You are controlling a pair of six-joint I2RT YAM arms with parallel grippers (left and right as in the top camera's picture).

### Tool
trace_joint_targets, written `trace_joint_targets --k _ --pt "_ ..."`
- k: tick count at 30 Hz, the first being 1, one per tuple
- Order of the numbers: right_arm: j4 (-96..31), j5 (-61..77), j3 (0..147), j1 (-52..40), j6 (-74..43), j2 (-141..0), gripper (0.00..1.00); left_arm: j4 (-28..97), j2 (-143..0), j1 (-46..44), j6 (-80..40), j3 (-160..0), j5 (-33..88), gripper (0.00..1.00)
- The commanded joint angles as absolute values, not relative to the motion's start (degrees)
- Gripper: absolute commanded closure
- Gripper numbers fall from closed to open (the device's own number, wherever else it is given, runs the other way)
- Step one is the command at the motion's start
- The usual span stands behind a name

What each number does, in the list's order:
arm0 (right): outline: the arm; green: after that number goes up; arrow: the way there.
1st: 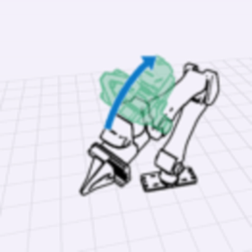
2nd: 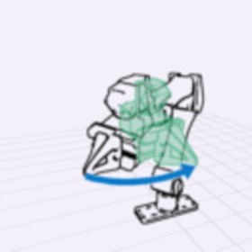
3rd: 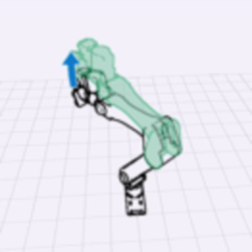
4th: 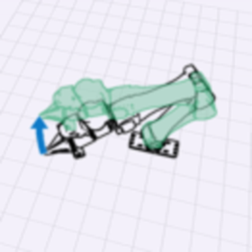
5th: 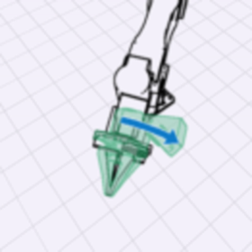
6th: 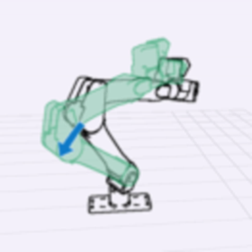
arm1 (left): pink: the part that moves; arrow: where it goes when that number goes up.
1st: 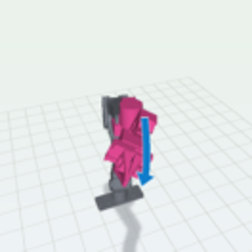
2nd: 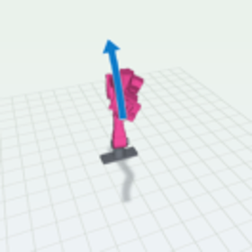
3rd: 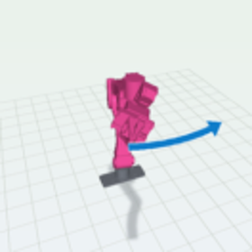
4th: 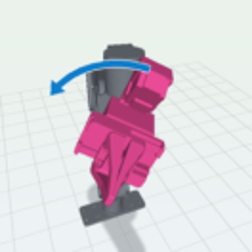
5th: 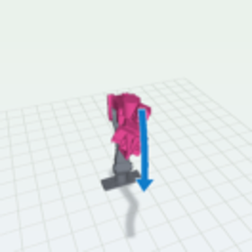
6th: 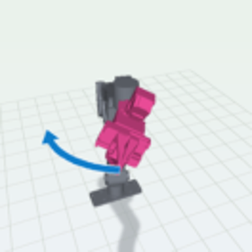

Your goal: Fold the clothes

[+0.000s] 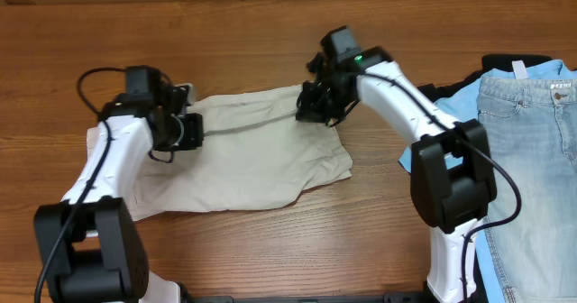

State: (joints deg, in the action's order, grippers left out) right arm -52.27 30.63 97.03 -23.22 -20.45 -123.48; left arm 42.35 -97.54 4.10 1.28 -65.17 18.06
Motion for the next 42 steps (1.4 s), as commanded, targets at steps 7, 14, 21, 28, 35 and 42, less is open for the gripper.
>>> trace_joint_targets --k 7,14,21,28,35,42 --pt "-30.15 20.62 87.39 -27.0 -41.34 -124.36 0.96 33.17 -110.32 -0.4 0.23 -64.75 15.97 0.91" --pt "-19.86 12.47 85.56 -26.28 -38.35 -124.44 0.96 19.18 -112.6 1.19 -11.68 -67.11 17.1 0.9" --pt "-24.67 16.25 85.58 -22.98 -33.71 -124.44 0.9 27.75 -112.6 1.34 -7.92 -77.91 19.14 0.79" --pt "-32.38 28.38 85.58 -21.74 -23.94 -124.44 0.87 33.43 -112.6 0.71 -7.68 -78.17 16.82 0.83" --pt "-55.0 25.78 85.56 -21.71 -23.97 -124.44 0.85 43.05 -112.57 2.55 -7.73 -78.61 2.04 0.62" --pt "-67.31 19.77 85.56 -21.71 -23.97 -124.44 0.87 56.95 -112.57 5.19 -5.43 -87.42 5.32 0.72"
